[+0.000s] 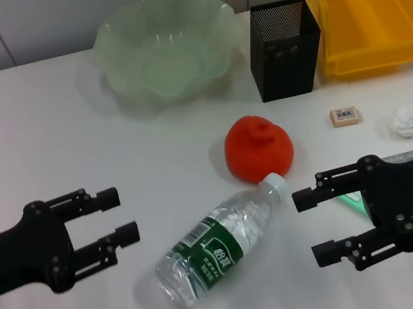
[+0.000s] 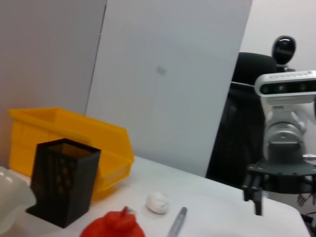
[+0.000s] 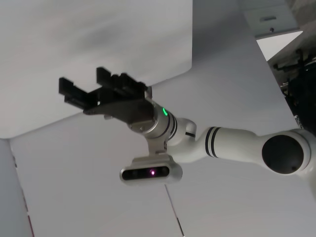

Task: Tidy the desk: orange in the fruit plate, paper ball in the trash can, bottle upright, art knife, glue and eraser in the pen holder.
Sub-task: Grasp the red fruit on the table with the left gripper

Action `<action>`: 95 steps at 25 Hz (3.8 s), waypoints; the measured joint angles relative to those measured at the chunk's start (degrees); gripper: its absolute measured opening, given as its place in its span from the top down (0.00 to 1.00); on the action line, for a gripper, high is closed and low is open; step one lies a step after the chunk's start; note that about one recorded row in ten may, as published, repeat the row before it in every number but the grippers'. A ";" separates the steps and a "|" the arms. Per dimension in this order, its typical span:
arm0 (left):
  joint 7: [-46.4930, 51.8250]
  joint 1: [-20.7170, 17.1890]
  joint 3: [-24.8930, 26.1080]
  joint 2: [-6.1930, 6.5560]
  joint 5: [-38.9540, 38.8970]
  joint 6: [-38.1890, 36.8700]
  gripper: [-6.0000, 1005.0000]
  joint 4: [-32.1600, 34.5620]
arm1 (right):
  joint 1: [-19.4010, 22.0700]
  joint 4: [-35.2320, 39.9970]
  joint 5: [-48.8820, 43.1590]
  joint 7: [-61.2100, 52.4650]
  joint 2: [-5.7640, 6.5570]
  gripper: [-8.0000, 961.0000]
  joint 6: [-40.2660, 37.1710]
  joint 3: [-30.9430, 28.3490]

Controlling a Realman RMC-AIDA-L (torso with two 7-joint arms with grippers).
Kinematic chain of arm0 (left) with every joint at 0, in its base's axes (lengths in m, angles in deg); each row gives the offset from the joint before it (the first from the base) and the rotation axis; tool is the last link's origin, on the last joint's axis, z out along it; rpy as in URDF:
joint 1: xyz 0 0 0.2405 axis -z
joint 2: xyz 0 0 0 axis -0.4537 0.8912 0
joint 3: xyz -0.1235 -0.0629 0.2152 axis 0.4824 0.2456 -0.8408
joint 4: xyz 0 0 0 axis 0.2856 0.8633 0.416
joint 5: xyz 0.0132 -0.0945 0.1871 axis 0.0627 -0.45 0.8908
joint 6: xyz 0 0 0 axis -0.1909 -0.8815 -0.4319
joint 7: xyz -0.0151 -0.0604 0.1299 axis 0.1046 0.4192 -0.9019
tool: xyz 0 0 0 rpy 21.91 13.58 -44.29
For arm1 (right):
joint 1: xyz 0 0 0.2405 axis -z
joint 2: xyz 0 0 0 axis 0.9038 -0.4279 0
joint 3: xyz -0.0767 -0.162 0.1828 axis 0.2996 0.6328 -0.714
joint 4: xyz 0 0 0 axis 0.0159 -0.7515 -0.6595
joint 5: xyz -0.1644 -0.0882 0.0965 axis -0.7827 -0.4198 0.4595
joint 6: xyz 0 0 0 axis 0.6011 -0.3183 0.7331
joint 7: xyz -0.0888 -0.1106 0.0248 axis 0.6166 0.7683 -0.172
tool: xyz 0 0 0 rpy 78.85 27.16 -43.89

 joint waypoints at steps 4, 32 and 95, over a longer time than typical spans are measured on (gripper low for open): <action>6.17 0.25 -1.39 -1.13 0.20 1.84 0.40 5.62 | 0.98 1.93 -0.48 -2.96 0.16 0.21 -1.17 -1.42; 16.32 11.87 -31.14 -1.66 -4.25 33.20 0.40 13.09 | 10.90 12.79 -10.85 -7.19 0.18 0.21 -12.90 -35.08; 18.76 18.10 -61.67 -1.74 -17.80 60.28 0.40 5.61 | 11.45 8.54 -13.23 -6.30 0.36 0.21 -12.44 -27.95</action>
